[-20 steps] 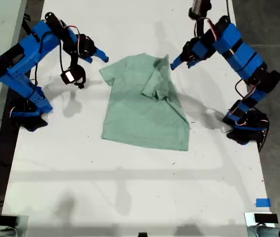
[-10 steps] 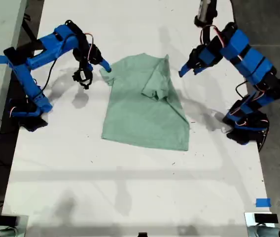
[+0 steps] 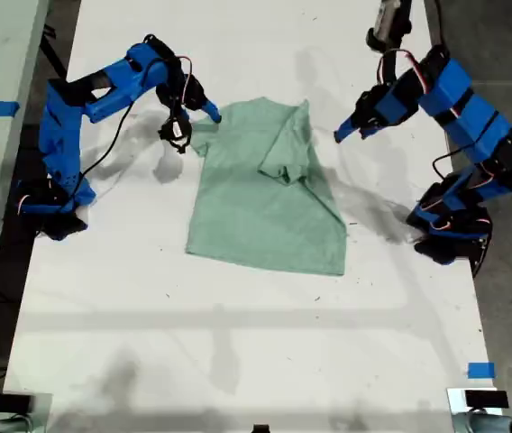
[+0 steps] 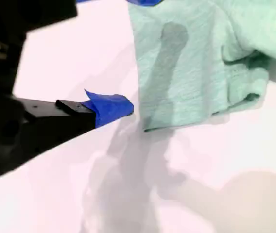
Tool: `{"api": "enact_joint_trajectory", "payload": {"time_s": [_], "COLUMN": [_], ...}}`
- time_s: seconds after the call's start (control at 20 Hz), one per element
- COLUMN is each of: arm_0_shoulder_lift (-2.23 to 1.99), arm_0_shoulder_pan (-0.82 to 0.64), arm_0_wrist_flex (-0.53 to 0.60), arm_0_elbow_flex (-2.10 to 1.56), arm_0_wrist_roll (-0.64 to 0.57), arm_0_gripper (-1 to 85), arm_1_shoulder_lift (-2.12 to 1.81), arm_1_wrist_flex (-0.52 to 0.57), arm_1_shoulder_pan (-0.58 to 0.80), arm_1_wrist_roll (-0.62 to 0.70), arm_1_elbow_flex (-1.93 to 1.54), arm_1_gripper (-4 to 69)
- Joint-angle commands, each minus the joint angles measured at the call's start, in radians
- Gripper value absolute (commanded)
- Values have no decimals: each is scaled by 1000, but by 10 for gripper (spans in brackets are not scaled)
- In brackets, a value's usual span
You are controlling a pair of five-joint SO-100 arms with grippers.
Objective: Fold tshirt
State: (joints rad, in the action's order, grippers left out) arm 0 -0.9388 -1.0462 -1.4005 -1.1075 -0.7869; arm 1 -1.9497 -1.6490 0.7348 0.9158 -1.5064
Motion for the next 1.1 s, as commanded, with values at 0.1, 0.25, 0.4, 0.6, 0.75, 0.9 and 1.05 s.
{"api": "enact_joint_trajectory", "payload": {"time_s": [0.1,0.25,0.4,0.6,0.75,0.9,1.05], "arm_0_shoulder_lift": [-66,-192,-196,-107,-40,-21,-5], "arm_0_shoulder_pan": [12,48,32,8,-31,-67,-80], "arm_0_wrist_flex": [-69,-84,-26,54,77,66,48], "arm_0_elbow_flex": [57,-3,-80,-140,-118,-118,-114], "arm_0_wrist_roll": [20,51,52,52,44,40,31], "arm_0_gripper": [311,312,312,315,316,287,209], "arm_1_shoulder_lift": [-58,-58,-60,-78,-95,-104,-106], "arm_1_wrist_flex": [15,21,25,21,25,37,48], "arm_1_shoulder_pan": [-5,-3,-3,-3,-3,-2,3], "arm_1_wrist_roll": [0,2,3,8,5,-2,-2], "arm_1_elbow_flex": [3,-6,-14,-21,-49,-77,-87], "arm_1_gripper": [217,217,217,216,216,216,216]}}
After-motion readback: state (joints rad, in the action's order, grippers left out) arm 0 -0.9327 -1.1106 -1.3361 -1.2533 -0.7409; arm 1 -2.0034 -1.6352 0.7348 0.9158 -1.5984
